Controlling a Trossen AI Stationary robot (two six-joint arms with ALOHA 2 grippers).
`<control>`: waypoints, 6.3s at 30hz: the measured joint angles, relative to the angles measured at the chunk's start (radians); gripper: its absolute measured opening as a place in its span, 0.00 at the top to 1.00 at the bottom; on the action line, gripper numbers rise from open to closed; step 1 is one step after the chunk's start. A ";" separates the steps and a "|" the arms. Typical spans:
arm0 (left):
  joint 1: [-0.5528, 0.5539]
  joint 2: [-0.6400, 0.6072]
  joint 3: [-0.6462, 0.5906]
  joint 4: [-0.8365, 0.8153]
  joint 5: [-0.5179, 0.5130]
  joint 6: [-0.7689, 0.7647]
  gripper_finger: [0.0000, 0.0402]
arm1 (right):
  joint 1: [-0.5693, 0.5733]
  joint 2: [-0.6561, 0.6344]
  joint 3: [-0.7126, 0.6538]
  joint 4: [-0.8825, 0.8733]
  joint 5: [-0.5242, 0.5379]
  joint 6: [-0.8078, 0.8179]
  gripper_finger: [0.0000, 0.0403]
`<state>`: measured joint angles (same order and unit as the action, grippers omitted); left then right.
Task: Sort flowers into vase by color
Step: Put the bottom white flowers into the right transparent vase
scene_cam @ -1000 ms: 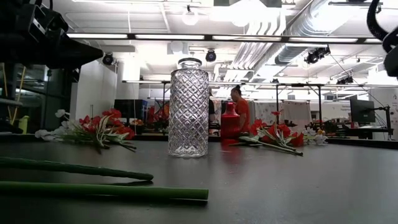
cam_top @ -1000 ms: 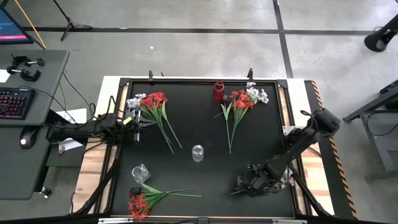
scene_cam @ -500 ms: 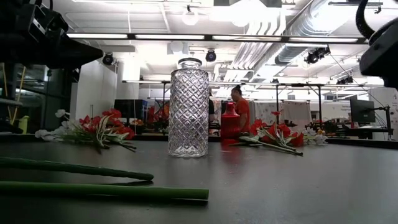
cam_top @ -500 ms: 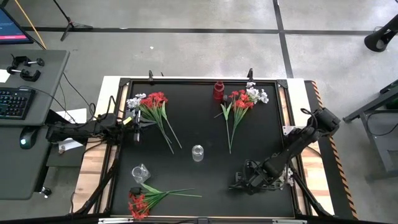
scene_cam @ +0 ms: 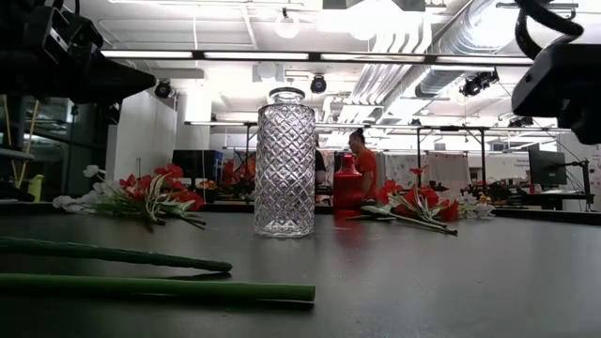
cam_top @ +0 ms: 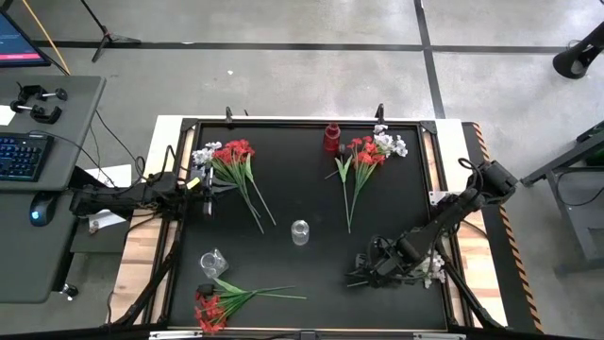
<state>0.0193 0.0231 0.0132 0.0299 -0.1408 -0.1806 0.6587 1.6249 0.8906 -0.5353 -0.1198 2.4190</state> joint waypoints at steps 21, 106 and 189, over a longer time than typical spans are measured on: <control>0.000 0.000 0.000 0.000 0.000 0.000 1.00 | 0.000 0.011 0.000 -0.021 -0.055 0.005 0.52; 0.000 0.000 0.000 0.000 0.000 0.000 1.00 | -0.030 -0.119 -0.089 0.024 0.053 -0.001 0.52; 0.000 0.000 0.000 0.000 0.000 0.000 1.00 | -0.280 -0.373 0.223 -0.295 -0.032 -1.634 0.52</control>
<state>0.0193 0.0231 0.0128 0.0299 -0.1407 -0.1806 0.3787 1.2524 1.1135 -0.8299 -0.1517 0.7851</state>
